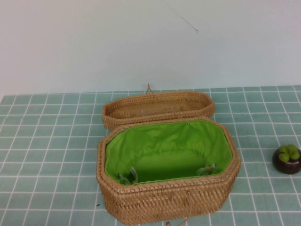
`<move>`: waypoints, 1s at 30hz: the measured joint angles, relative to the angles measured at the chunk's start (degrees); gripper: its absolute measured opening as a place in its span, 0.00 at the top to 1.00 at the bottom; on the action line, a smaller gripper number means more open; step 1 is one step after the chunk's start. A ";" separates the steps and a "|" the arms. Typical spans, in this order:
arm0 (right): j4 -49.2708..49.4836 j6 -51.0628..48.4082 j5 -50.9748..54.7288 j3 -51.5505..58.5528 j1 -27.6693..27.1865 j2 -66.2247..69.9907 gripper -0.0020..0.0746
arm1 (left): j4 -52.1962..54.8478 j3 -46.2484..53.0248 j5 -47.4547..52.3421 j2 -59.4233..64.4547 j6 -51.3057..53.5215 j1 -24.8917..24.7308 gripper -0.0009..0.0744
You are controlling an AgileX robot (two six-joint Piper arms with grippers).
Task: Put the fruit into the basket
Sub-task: Pick up the mangosteen on the table
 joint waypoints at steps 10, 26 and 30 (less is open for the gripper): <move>6.09 -4.43 17.27 -8.87 0.00 17.31 0.98 | 0.00 0.00 0.00 0.00 0.00 0.00 0.99; 1.46 0.47 23.78 -27.59 9.40 42.86 0.98 | 0.00 0.00 0.00 0.00 0.00 0.00 0.99; -5.06 4.61 24.51 -31.82 13.11 47.31 0.95 | 0.00 0.00 0.00 0.00 0.00 0.00 0.99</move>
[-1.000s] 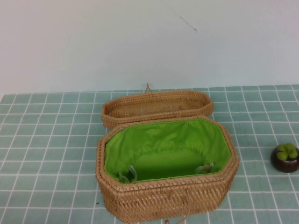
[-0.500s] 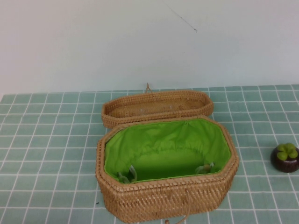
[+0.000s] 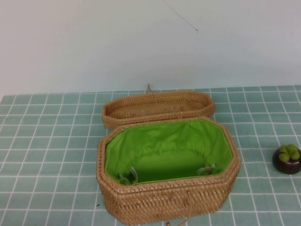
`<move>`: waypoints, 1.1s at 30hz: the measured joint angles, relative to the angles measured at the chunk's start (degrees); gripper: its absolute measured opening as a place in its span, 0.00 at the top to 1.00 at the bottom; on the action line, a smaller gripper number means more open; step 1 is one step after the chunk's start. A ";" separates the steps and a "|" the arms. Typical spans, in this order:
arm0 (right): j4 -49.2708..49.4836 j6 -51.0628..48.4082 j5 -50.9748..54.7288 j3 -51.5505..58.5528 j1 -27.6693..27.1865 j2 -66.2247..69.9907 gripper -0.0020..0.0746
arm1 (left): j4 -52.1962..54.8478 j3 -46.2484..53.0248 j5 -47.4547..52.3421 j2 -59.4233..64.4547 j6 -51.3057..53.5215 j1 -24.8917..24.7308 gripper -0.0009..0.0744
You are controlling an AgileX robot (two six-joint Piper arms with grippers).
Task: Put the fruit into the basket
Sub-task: Pick up the mangosteen on the table
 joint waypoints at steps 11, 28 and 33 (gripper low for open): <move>-0.79 5.14 -0.22 -4.38 1.29 10.68 0.46 | 0.00 0.00 0.00 0.00 0.00 0.00 0.99; 1.44 7.83 -5.82 -4.38 1.29 20.92 0.07 | 0.00 0.00 0.12 0.00 0.00 0.00 0.99; 0.95 8.75 -6.98 -4.38 1.29 22.88 0.07 | 0.00 0.00 0.12 0.00 0.00 0.00 0.99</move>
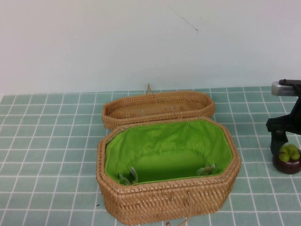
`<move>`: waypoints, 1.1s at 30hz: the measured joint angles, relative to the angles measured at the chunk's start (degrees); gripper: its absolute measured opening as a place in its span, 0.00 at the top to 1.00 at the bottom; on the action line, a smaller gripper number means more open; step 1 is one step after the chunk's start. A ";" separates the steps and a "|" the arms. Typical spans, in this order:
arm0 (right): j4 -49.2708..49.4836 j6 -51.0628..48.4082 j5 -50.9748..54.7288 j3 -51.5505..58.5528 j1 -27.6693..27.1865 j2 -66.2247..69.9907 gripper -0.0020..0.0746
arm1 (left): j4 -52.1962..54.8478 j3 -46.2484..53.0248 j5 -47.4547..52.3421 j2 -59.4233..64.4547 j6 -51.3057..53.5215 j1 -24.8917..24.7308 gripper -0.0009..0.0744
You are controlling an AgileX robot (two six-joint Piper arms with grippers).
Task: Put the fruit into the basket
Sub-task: Pick up the mangosteen on the table
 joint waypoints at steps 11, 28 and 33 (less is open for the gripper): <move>-1.74 0.87 -0.48 0.00 0.00 3.69 0.07 | -0.45 0.00 0.00 0.00 0.00 0.00 0.99; -1.74 1.48 0.38 0.00 0.00 5.95 0.12 | -0.45 0.00 0.00 0.00 0.00 0.00 0.99; -1.74 1.56 0.60 0.00 0.00 5.95 0.21 | -0.45 0.00 0.00 0.00 0.00 0.00 0.99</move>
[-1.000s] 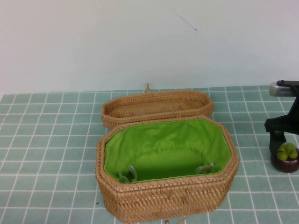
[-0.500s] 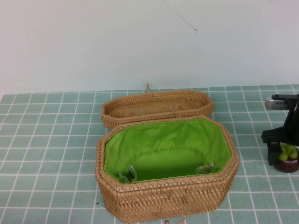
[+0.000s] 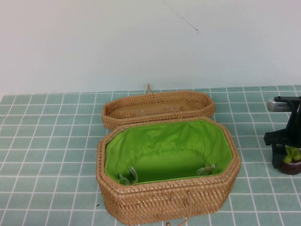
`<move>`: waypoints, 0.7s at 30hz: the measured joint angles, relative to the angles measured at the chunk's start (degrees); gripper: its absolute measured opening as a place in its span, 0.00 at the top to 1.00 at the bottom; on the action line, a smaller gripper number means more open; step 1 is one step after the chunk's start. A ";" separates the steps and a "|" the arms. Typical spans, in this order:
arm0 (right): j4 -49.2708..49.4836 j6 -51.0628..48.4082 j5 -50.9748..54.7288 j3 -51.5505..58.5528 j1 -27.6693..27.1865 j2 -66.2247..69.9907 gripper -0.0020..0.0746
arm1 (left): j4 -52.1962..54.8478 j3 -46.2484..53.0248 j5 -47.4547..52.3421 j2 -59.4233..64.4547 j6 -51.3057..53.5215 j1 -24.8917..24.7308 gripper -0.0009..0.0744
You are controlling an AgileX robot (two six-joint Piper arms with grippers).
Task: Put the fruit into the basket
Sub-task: Pick up the mangosteen on the table, then place the mangosteen on the basket
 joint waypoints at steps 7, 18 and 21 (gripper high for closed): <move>-1.27 -1.36 4.00 -1.52 0.00 -0.48 0.24 | 0.00 0.00 0.00 0.00 0.00 0.00 0.99; 5.21 -5.11 10.77 -22.31 2.81 -6.46 0.24 | 0.00 0.00 0.00 0.00 0.00 0.00 0.99; 11.25 -5.49 10.80 -27.64 5.48 -7.17 0.24 | 0.00 0.00 0.00 0.00 0.00 0.00 0.99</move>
